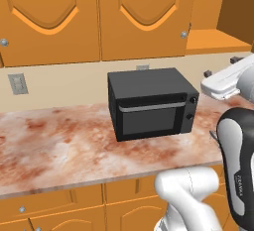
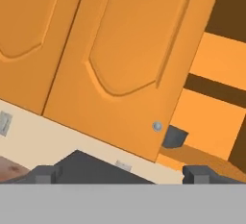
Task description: Retrieve the tupperware from the cabinet, then place the raw meat into the tupperware to avoid contamination.
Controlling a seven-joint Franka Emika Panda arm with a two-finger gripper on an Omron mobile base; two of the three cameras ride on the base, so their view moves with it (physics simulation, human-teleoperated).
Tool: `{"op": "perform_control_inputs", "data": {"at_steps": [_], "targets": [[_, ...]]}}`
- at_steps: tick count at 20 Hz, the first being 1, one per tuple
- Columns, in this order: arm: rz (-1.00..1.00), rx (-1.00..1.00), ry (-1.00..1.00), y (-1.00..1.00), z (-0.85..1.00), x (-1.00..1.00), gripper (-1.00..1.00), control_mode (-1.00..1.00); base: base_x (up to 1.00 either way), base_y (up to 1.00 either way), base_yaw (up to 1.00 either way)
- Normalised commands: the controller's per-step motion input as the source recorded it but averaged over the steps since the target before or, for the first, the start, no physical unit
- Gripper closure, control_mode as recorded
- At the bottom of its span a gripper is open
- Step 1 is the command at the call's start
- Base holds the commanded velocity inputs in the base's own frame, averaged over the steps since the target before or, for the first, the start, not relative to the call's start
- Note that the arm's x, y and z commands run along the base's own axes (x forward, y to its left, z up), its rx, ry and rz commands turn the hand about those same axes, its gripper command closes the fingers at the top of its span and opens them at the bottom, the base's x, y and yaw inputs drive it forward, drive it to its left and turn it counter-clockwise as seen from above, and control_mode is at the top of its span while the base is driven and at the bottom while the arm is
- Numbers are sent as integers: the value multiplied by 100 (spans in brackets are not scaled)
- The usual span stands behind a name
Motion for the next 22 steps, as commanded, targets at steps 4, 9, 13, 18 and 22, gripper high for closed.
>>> {"op": "perform_control_inputs", "data": {"at_steps": [4,9,13,18,22], "targets": [[0,24,5,-8,9,11,-100,-100,0,0,0],[0,21,2,-10,5,4,-100,-100,0,0,0],[0,10,1,-4,1,0,-100,-100,0,0,0],[-4,4,-5,3,0,13,-100,-100,0,0,0],[-4,0,-1,1,-2,14,-100,-100,0,0,0]]}}
